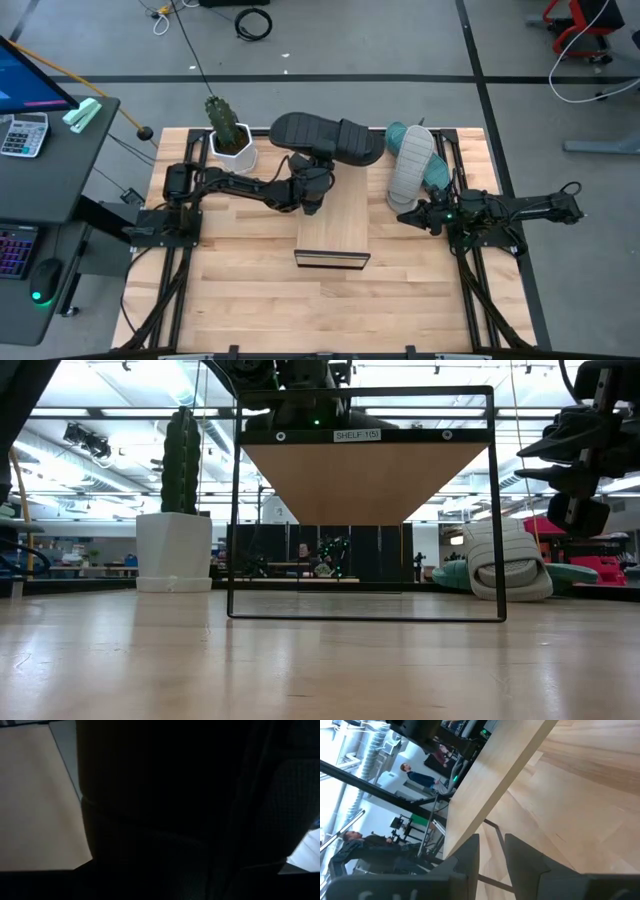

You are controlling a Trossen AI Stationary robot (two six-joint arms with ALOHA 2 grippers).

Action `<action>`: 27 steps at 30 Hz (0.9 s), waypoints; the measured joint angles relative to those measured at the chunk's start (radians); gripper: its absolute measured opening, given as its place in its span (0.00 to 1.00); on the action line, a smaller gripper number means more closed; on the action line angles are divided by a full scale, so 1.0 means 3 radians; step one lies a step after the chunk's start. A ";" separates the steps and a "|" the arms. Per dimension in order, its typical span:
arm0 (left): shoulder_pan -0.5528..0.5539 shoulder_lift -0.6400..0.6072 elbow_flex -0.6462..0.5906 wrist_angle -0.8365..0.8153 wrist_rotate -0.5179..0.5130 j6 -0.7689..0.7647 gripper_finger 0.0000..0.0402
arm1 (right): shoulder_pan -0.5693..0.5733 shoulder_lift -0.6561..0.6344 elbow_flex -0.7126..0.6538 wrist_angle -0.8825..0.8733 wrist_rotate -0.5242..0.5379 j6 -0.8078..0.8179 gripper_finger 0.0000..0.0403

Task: Pick and place slides into the shelf
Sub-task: Put the black slides on the shelf

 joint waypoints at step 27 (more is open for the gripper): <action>0.0125 -0.0329 0.0000 -0.1258 0.0046 0.0148 0.58 | 0.0000 0.0000 -0.0001 0.0000 -0.0067 -0.0045 0.24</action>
